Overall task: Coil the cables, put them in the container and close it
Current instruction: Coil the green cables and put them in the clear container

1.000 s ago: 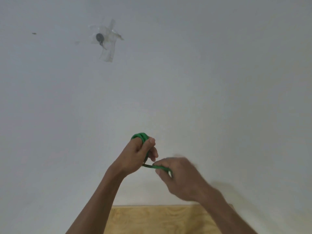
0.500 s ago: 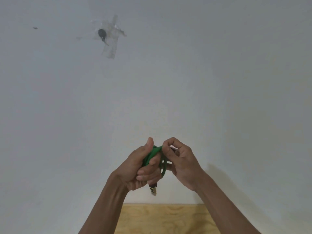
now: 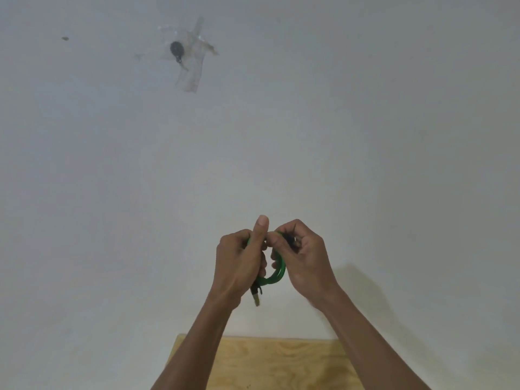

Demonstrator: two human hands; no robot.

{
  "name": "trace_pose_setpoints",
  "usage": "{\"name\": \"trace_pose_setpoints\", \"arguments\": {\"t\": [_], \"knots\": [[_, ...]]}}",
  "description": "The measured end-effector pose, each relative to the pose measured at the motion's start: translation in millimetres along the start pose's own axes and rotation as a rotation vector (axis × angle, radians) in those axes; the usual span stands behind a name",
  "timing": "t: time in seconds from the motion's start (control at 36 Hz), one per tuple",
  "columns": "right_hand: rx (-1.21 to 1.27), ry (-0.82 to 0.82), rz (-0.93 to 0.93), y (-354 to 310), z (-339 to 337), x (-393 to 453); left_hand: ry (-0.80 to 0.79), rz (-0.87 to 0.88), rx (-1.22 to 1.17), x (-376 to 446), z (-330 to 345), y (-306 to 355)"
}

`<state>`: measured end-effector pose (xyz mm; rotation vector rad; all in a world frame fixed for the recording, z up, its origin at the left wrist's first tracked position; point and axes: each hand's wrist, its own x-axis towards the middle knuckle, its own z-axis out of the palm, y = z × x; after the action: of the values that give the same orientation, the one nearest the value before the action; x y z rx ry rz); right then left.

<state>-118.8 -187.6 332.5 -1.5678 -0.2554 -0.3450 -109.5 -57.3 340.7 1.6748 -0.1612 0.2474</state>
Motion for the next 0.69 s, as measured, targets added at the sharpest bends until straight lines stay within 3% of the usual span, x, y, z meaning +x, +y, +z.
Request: {"name": "trace_pose_setpoints", "arguments": {"t": [0.11,0.25,0.33,0.56,0.69], "knots": [[-0.07,0.026,0.024,1,10,-3,0.173,0.084,0.119,4,7,-5],[-0.384,0.097,-0.054,1,25,-15,0.431,0.05,0.166,9,9,-14],[-0.421,0.059,-0.023,-1,25,-18,0.501,0.053,0.165,9,9,-17],[-0.123,0.091,0.156,-2,22,-11,0.447,0.085,0.056,11,3,-25],[-0.33,0.148,0.04,6,25,-7,0.381,0.092,0.027,9,1,-22]]}}
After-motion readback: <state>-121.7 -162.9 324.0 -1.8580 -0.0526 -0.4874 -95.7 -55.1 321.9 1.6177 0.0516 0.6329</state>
